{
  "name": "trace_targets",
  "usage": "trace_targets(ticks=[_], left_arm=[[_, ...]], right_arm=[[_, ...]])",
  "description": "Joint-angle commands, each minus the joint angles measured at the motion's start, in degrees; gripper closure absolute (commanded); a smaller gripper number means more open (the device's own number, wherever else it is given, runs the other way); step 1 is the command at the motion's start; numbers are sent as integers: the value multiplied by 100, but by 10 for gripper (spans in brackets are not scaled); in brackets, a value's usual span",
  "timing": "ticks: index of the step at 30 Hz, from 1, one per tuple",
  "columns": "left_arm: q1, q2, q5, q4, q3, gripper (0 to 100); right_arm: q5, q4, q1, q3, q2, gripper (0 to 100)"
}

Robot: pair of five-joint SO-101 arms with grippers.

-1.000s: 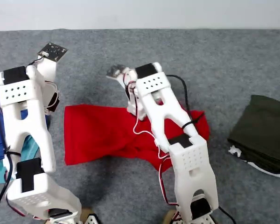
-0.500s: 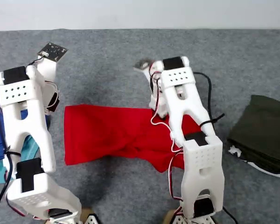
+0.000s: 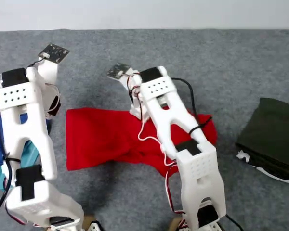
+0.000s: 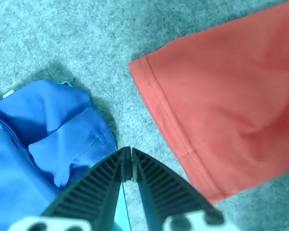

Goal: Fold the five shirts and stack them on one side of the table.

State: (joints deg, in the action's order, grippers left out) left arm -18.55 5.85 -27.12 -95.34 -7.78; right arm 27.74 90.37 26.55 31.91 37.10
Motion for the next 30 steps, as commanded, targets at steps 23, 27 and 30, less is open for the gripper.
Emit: trace_targets(ticks=[23,27,30], left_arm=[[9,-3429,1152,-466,2193,992],[9,-3420,1160,-466,2325,992],[9,-3420,1160,-457,2334,992]], right_arm=[[-1222,57,-1842,-3015,-2738,818],[-1231,-180,-2132,-3015,-2316,818],[-1213,-426,-2202,-3015,-2026,818]])
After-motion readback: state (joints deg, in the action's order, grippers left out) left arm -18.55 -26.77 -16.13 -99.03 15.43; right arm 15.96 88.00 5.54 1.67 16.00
